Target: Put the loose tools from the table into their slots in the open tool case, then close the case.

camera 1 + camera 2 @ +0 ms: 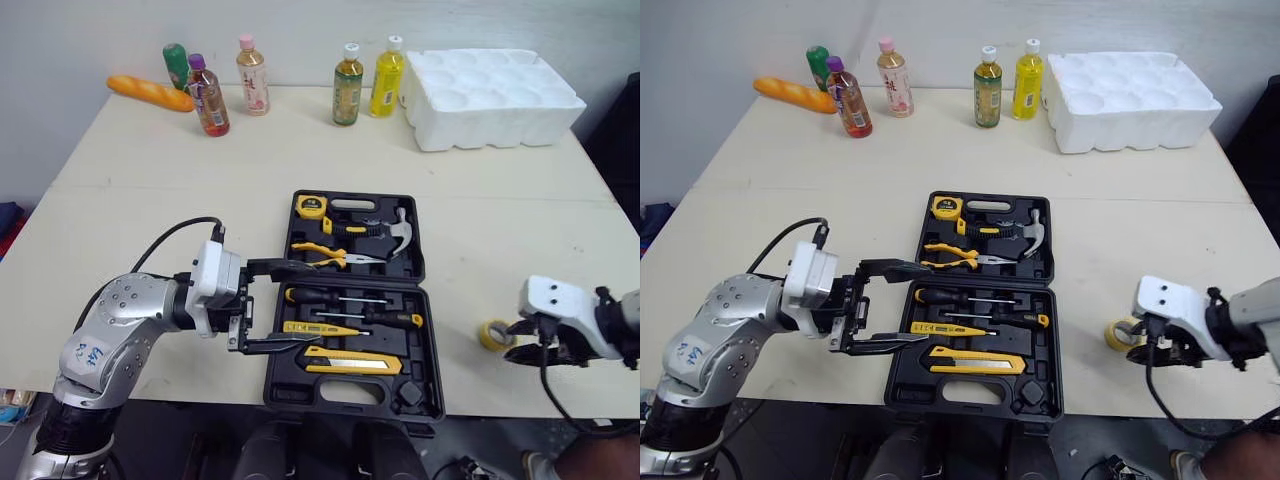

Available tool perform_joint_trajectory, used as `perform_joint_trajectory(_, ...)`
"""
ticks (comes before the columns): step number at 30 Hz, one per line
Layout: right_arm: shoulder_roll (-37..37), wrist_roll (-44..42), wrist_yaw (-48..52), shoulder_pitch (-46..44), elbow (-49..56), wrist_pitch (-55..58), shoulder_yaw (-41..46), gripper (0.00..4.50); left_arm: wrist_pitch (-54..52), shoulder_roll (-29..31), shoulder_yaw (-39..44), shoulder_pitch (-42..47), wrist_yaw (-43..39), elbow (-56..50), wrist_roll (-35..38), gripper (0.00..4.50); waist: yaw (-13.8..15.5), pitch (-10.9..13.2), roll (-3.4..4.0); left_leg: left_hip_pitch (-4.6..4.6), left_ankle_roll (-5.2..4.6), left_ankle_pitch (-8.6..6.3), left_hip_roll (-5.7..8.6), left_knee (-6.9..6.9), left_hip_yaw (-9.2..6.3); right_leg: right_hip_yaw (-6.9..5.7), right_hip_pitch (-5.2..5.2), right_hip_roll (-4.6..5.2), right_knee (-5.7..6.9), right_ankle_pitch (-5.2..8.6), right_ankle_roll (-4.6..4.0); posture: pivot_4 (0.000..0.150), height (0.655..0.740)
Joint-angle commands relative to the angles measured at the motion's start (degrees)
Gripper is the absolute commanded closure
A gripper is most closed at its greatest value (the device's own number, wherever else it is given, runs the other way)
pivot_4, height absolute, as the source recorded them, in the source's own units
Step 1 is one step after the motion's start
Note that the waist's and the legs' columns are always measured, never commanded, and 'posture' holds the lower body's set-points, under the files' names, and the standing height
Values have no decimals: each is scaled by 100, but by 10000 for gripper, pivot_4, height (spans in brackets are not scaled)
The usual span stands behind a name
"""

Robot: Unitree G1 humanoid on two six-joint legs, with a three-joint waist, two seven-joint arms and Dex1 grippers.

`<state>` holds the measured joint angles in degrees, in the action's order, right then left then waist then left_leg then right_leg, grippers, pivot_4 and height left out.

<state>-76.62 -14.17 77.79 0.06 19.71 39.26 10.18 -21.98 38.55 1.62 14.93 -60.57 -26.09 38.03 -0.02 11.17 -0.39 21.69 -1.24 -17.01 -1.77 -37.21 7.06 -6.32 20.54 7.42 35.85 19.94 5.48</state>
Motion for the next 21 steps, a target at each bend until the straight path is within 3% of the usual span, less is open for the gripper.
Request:
perform_joint_trajectory(1,-130,-186,122,-12,188,25,40,21742,104,-44,-7,13,-25,-34,-10,0,-3,1,-3,0,0,0,0,0,-1,0,-1,0,-1,0,0,1500,7400)
perform_joint_trajectory(10,69,203,-224,-602,-125,-432,-995,21742,170,-47,-116,94,-102,-47,-115,0,-4,2,-5,2,0,0,2,0,1,1,3,1,-1,0,0,1500,7400)
perform_joint_trajectory(21,189,271,-320,-865,-312,-424,-1436,21742,150,-25,-111,39,-33,-153,-128,0,-8,2,-5,4,0,0,1,-7,1,0,3,1,2,0,0,1500,7400)
